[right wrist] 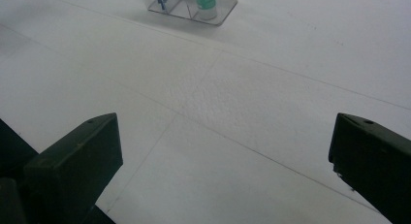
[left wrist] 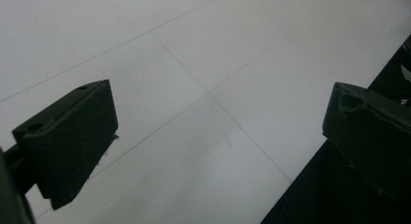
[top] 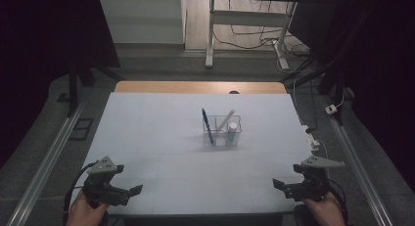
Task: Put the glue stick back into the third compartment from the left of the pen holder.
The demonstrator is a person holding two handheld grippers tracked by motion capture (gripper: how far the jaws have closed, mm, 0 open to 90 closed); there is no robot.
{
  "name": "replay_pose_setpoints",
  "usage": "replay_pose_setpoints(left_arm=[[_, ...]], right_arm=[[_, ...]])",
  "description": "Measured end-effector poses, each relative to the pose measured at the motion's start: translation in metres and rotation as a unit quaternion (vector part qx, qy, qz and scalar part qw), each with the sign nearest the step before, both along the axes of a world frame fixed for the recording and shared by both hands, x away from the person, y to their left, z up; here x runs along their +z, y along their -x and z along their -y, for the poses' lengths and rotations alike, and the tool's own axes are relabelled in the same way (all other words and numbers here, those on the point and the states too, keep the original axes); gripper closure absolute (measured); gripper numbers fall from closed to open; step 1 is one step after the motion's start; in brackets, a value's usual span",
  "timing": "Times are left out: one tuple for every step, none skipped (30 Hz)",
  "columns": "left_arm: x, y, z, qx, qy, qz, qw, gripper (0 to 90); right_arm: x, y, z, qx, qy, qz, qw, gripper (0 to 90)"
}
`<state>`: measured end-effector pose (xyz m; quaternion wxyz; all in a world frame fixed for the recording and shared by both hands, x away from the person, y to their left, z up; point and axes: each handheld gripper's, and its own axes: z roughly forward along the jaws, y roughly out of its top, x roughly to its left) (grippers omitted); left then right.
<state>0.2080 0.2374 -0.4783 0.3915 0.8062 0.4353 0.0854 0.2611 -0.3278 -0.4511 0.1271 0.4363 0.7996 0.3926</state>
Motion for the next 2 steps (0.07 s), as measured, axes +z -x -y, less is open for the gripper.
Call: replay_pose_setpoints(left_arm=[[0.0002, -0.0002, 0.0002, 0.0, 0.0, 0.001, 1.0, 0.0], [0.0004, -0.0006, 0.0005, -0.001, 0.001, 0.001, 1.0, 0.0]], right_arm=[[-0.0001, -0.0002, -0.0001, 0.001, 0.004, -0.001, 1.0, 0.0], [-0.0006, -0.0004, -0.0004, 0.0, 0.006, -0.002, 1.0, 0.0]])
